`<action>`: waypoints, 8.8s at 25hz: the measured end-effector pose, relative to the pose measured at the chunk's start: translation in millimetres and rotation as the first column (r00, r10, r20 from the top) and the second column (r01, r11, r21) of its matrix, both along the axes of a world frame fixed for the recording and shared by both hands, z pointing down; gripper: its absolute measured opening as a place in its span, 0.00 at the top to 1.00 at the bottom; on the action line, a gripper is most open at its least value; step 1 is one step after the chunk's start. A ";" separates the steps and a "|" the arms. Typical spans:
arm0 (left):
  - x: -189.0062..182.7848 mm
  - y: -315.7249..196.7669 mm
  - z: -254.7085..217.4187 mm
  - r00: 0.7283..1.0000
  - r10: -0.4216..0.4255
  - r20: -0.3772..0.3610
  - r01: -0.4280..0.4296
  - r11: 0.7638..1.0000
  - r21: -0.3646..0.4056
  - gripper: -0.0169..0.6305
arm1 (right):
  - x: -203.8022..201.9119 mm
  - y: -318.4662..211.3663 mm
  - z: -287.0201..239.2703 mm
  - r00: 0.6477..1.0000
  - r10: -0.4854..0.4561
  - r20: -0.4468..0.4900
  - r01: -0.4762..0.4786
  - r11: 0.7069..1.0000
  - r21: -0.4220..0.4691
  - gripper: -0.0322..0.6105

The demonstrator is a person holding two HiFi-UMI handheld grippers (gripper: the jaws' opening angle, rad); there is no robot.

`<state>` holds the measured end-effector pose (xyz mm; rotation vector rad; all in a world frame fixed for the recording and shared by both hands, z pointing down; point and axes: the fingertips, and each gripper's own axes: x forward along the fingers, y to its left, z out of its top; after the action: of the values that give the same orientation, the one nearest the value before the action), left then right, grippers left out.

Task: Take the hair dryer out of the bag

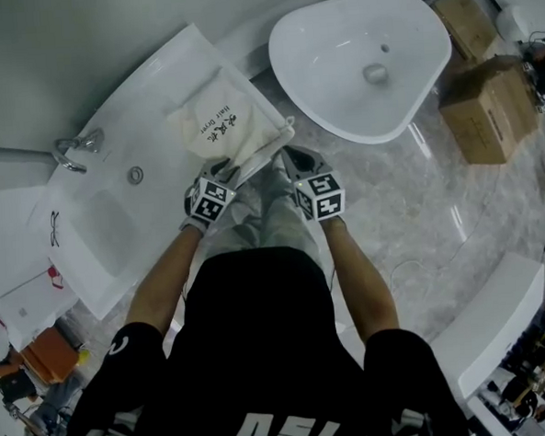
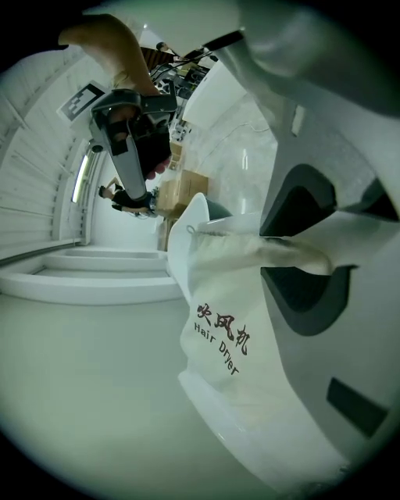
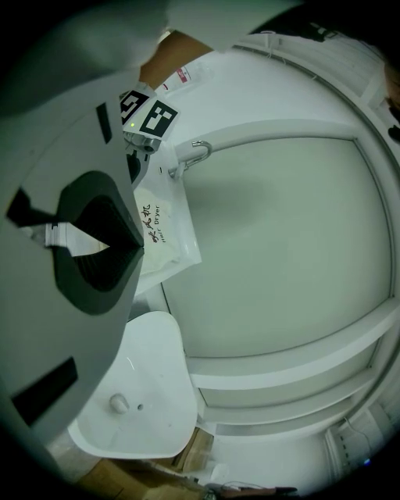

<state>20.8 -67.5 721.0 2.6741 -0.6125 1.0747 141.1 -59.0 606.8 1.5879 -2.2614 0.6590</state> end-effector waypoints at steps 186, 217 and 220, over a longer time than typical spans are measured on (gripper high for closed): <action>-69.4 -181.2 -46.0 0.929 -0.364 -0.062 0.366 0.931 0.017 0.96 | 1.8 -67.3 90.9 0.904 -0.349 -0.246 0.241 0.893 -0.381 0.46; -69.0 -187.1 -45.5 0.935 -0.352 -0.049 0.351 0.936 -0.033 0.95 | -8.4 -57.5 103.5 0.833 -0.519 -0.191 0.343 0.756 -0.557 0.64; -66.3 -190.5 -43.0 0.930 -0.366 -0.040 0.365 0.931 -0.021 0.95 | 2.5 -43.1 95.8 0.834 -0.513 -0.204 0.331 0.760 -0.560 0.64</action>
<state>-45.5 -258.0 678.0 2.4268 -1.0399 0.9081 143.7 -102.1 702.6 0.8083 -1.8749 0.6977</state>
